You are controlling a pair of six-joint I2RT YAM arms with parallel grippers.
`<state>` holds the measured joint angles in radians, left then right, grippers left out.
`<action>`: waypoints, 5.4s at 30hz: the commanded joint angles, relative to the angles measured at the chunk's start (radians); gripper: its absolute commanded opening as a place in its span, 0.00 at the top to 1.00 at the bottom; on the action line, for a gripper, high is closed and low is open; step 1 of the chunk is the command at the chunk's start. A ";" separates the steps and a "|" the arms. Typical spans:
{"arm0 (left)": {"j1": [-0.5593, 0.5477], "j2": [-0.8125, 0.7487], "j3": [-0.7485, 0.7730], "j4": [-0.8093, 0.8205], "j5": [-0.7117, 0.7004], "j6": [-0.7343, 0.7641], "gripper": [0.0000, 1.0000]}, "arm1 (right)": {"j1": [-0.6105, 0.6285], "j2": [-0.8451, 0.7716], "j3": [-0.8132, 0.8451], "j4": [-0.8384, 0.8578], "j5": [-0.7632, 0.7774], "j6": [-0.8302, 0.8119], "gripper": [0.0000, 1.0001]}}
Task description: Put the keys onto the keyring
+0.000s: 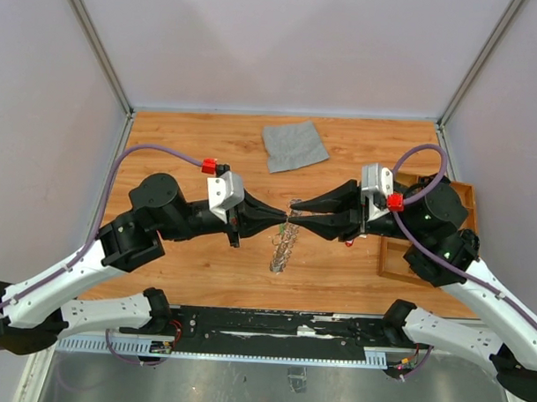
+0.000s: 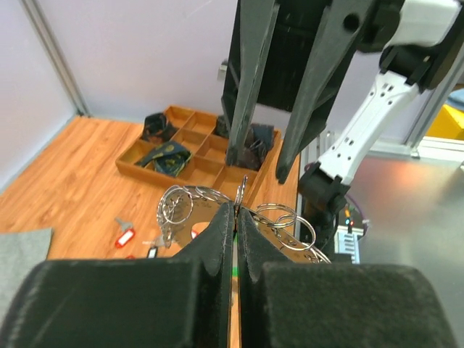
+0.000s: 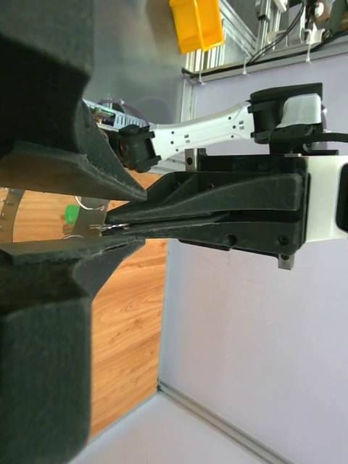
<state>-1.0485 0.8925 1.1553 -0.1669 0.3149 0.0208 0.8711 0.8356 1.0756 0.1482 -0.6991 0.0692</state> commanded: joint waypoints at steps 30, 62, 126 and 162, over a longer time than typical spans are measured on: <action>0.002 0.178 0.289 -0.529 -0.119 0.274 0.99 | 0.013 0.197 0.245 -0.581 0.092 -0.218 0.69; 0.002 0.156 0.274 -0.500 -0.088 0.260 1.00 | 0.013 0.225 0.209 -0.540 0.047 -0.204 0.97; 0.001 0.047 0.129 -0.228 -0.027 0.151 0.94 | 0.013 0.049 0.141 -0.250 0.033 -0.101 0.99; 0.001 0.068 0.098 -0.129 -0.050 0.073 1.00 | 0.013 -0.022 -0.008 0.089 0.173 0.003 0.99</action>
<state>-1.0492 0.9539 1.2716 -0.3286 0.2554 0.1146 0.8711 0.8410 1.0885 0.0628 -0.5789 0.0307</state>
